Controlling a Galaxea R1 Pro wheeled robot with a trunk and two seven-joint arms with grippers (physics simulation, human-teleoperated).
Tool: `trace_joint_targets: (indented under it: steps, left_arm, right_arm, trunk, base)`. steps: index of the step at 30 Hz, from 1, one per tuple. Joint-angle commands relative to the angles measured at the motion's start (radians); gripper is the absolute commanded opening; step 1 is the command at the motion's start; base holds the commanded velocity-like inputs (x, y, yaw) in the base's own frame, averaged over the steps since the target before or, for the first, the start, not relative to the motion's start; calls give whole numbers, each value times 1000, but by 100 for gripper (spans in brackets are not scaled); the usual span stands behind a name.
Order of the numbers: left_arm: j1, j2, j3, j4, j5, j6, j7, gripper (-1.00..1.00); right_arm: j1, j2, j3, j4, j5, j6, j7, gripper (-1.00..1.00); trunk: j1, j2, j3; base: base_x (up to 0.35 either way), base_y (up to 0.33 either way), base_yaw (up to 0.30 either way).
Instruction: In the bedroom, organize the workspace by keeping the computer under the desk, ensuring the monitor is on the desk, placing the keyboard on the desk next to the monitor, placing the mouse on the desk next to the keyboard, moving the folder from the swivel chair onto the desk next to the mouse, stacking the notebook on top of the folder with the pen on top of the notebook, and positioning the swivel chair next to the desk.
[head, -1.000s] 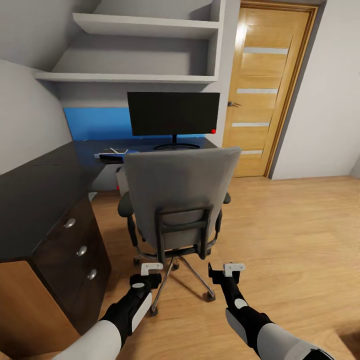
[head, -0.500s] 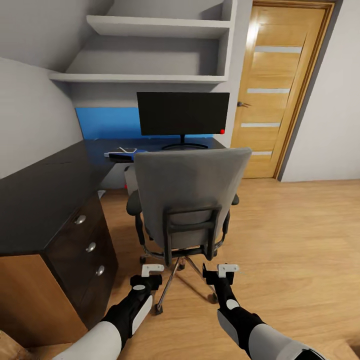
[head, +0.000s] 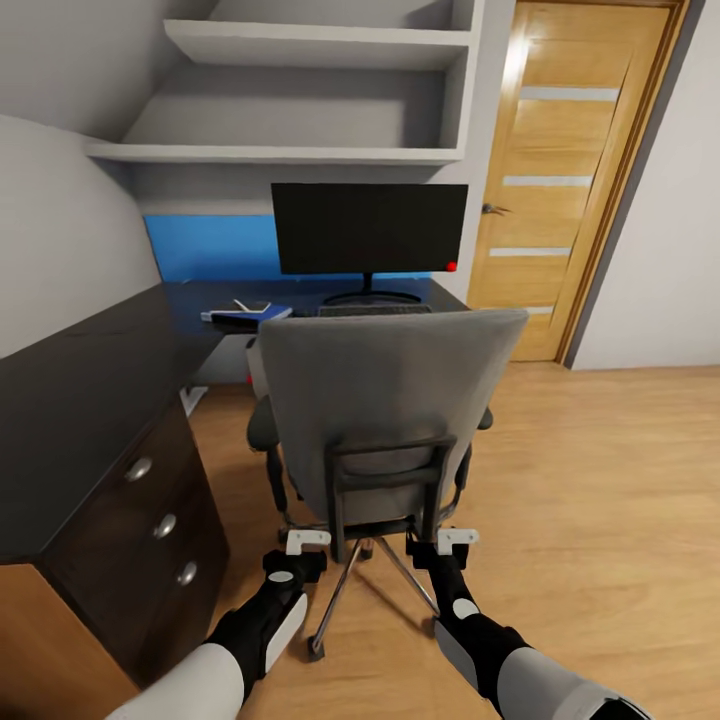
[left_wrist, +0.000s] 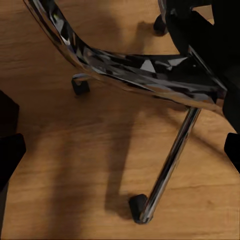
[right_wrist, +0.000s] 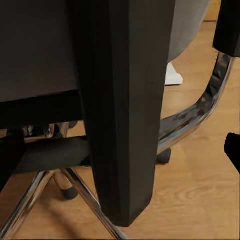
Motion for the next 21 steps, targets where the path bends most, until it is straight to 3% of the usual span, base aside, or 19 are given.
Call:
trace_joint_targets:
  steps: [1,15,21]
  left_arm:
    - [-1,0,-5,-1,10,4,8,100]
    - [-1,0,-5,-2,10,3,8,100]
    - [-1,0,-5,-2,10,3,9,100]
  right_arm:
    - [-1,0,9,0,-4,-2,-7,100]
    - [-1,1,10,2,-4,-2,-9,100]
    - [-1,1,10,2,-4,-2,-9,100]
  trunk:
    - [0,0,-1]
    - [0,0,-3]
    - [0,0,-9]
  base:
    - [318,0,0]
    - [322,0,1]
    - [315,0,119]
